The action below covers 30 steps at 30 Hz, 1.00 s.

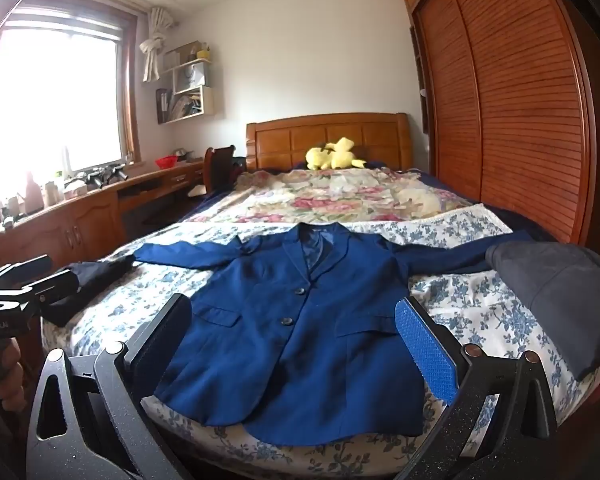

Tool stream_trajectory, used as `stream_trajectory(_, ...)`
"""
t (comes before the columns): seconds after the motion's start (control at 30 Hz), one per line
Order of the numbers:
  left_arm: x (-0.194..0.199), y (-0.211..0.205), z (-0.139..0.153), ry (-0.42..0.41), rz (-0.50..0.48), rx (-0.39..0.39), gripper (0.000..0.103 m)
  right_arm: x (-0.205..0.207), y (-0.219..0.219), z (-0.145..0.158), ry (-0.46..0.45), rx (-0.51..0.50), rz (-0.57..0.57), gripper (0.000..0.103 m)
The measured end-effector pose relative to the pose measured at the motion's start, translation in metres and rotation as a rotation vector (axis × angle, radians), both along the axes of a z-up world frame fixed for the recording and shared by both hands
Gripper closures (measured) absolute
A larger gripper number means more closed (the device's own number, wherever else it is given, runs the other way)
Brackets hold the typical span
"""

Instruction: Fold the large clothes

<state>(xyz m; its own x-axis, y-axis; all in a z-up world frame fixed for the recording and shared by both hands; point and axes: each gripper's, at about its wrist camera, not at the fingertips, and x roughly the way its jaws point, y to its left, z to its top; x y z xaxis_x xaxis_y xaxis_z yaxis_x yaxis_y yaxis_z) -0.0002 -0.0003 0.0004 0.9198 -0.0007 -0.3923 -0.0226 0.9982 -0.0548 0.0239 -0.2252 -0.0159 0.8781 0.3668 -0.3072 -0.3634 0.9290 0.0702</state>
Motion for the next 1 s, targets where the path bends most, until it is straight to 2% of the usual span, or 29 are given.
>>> stream_trajectory(0.37,0.0033,-0.0088,0.0049,-0.003,0.002,0.006,0.0,-0.0019,0.0002,-0.0006,0.001,0.001,0.0,0.0)
stream_trajectory(1.0,0.0018,-0.001,-0.0051,0.002,0.005,0.001,0.0,-0.0021,-0.0003,-0.0012,0.002,0.003,0.0,0.0)
